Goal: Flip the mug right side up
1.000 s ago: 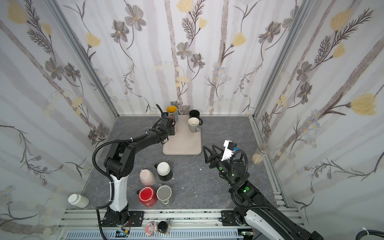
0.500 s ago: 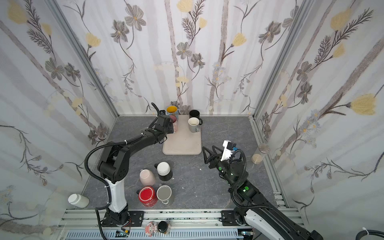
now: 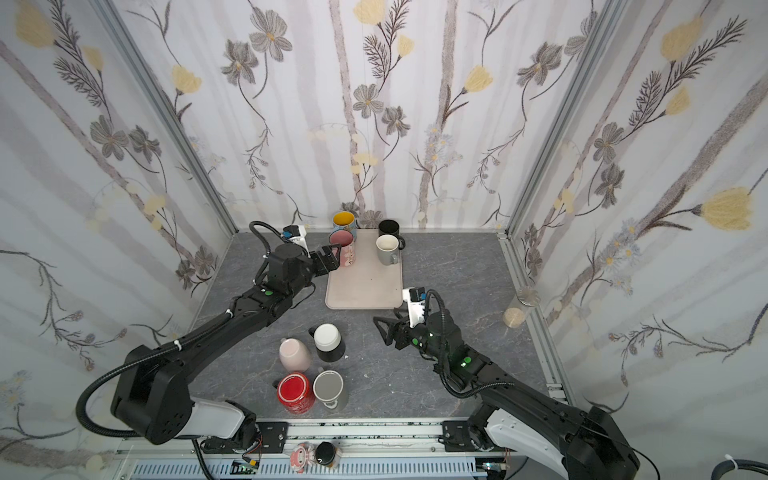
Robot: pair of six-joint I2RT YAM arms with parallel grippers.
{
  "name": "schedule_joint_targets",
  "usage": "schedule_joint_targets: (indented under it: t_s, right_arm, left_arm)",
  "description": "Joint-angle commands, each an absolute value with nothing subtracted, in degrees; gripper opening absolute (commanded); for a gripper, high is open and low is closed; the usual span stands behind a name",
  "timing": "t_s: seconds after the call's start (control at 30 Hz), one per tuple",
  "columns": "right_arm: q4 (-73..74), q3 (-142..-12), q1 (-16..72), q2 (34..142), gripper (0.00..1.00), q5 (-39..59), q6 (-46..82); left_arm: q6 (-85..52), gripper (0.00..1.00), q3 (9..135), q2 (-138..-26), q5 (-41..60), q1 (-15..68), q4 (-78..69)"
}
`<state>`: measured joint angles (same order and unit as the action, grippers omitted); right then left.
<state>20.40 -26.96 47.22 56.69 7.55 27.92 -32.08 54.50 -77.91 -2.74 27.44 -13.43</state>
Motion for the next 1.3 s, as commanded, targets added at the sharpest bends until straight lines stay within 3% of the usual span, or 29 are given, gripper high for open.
schedule_joint_targets:
  t_s: [0.0,0.07,0.37,0.7,0.93,1.27]
  right_arm:
    - [19.0,-30.9,53.0,62.0,0.92,6.7,21.3]
    - [17.6,-34.4,56.3,66.3,1.0,4.7,19.0]
    - [8.9,-53.1,63.3,87.6,1.0,-8.5,15.2]
    - [1.2,-64.6,65.5,101.6,1.0,-12.3,14.3]
    - [-0.4,-63.0,64.9,101.1,1.0,-16.1,16.9]
    - [2.9,-49.5,59.8,88.3,0.99,-17.9,23.4]
  left_arm:
    - [-35.1,1.0,49.5,-72.4,-1.3,27.8,-18.0]
    - [-35.9,1.0,46.1,-68.0,-2.1,27.9,-18.3]
    - [-36.8,1.0,36.4,-52.9,-9.1,28.0,-14.2]
    - [-36.5,1.0,31.2,-46.4,-11.7,27.9,-13.8]
    - [-36.2,1.0,30.9,-46.1,-10.7,27.9,-13.7]
    - [-36.1,1.0,30.6,-47.2,-6.6,27.9,-14.7]
